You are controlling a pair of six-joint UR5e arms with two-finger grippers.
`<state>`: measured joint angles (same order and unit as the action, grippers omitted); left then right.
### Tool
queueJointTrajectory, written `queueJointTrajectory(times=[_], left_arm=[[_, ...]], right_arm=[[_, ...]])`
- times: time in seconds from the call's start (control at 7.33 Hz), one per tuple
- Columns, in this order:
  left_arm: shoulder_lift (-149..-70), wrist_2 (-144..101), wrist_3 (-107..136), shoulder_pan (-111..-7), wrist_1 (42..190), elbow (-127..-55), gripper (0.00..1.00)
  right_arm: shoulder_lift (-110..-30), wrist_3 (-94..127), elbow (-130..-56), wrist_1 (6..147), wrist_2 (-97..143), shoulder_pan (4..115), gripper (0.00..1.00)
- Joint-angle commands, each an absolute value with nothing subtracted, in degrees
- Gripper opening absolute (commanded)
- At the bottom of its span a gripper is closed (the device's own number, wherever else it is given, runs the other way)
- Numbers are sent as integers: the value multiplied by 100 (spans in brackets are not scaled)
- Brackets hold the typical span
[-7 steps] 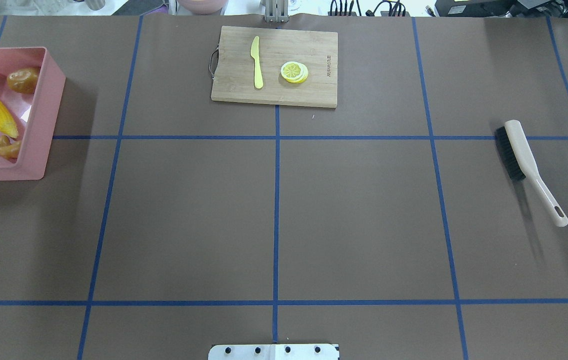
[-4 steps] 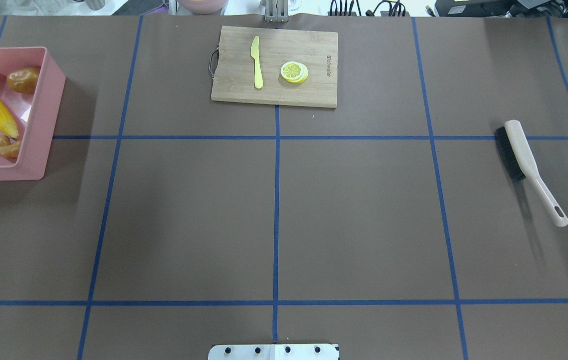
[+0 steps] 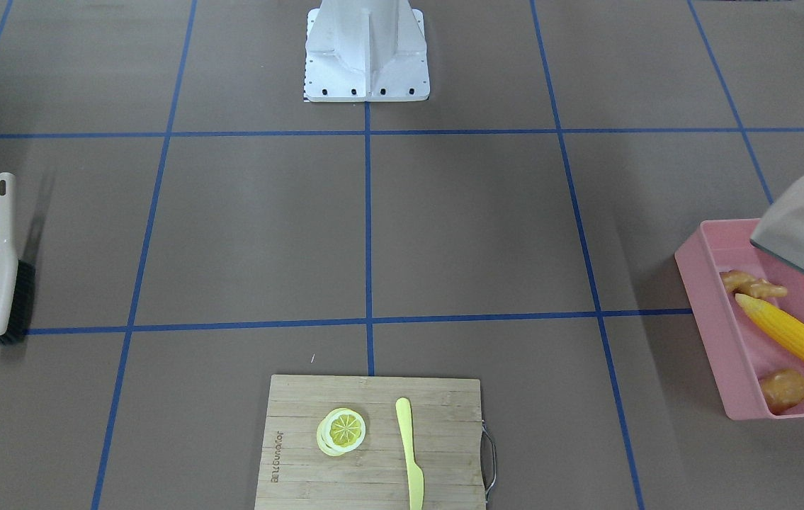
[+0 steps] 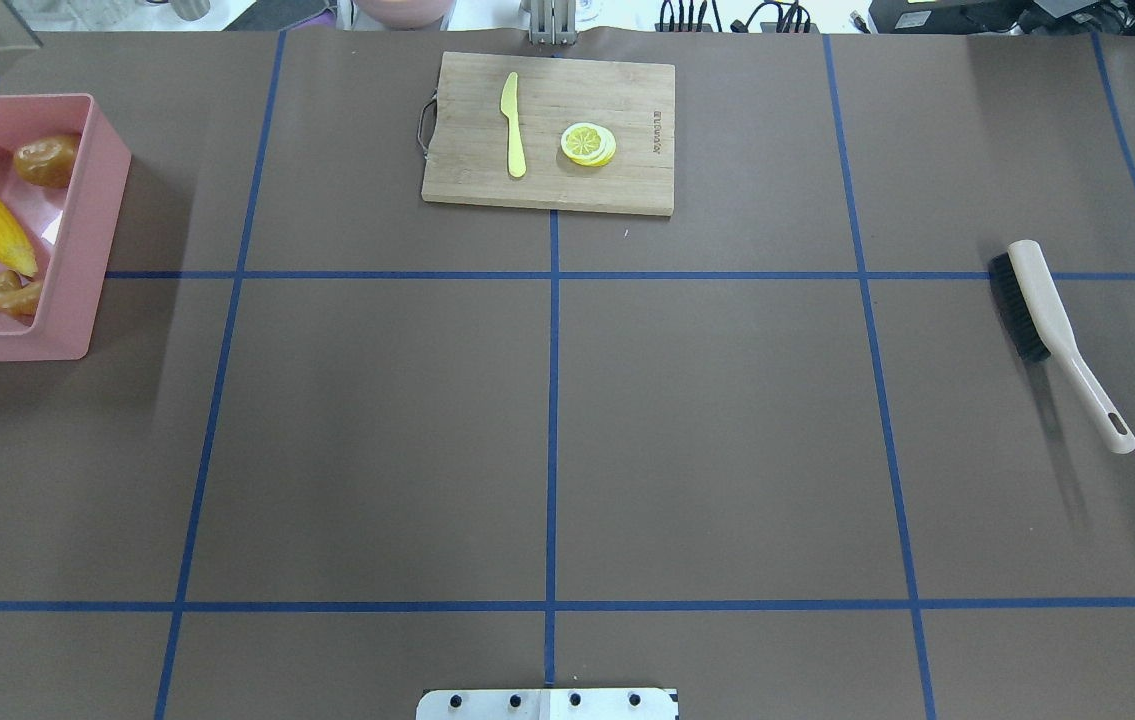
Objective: Sweep and dump trash into bin
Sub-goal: 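Lower the empty dustpan onto the table beside the pink bin with the left gripper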
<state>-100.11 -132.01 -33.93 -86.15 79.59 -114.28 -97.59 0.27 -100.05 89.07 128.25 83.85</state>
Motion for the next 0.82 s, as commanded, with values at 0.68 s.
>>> queueJointTrajectory(times=[0.68], left_arm=[[-10582,-13158,-3216,-5129,8603,-11224,0]], right_arm=[[-9791,97,-9844,8903,12788,8385,100]])
